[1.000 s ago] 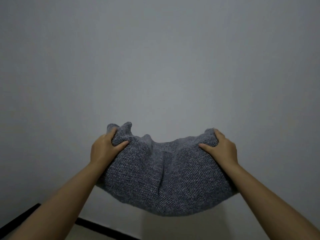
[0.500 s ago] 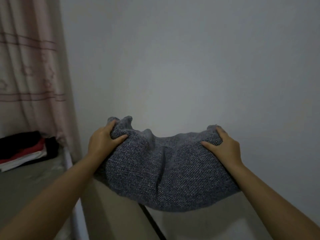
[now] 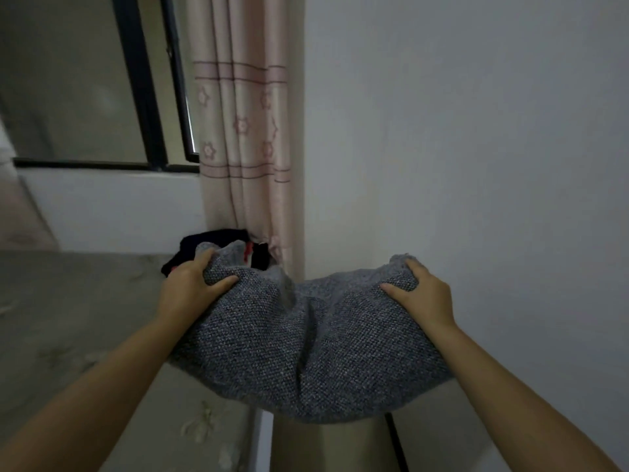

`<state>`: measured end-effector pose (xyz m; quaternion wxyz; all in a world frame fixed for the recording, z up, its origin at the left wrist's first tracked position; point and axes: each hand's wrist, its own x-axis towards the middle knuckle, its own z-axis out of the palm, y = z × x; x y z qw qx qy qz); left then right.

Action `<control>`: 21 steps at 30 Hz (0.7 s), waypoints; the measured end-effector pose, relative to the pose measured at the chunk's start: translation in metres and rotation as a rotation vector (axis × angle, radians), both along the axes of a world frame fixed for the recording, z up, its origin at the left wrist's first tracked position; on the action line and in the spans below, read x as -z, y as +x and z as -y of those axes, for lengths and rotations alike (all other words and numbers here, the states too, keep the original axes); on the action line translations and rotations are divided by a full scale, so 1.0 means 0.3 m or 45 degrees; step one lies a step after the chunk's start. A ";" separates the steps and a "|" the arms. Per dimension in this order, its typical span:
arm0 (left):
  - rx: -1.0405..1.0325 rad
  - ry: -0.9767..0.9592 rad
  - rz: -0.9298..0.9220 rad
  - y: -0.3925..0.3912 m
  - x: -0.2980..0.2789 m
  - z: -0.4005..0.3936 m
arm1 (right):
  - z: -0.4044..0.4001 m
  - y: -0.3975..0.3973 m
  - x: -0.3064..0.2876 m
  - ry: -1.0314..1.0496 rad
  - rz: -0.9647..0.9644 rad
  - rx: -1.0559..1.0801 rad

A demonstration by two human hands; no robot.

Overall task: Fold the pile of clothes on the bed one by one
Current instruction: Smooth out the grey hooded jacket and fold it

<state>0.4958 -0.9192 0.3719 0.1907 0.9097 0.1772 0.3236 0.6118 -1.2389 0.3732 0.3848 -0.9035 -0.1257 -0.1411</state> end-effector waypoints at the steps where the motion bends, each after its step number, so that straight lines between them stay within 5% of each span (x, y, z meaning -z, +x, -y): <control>1: -0.033 -0.004 -0.005 0.047 -0.001 -0.047 | -0.048 0.071 0.006 0.004 -0.013 -0.026; 21: -0.578 -0.125 -0.313 1.017 0.265 -0.684 | -0.860 1.450 0.288 -0.019 -0.269 -0.531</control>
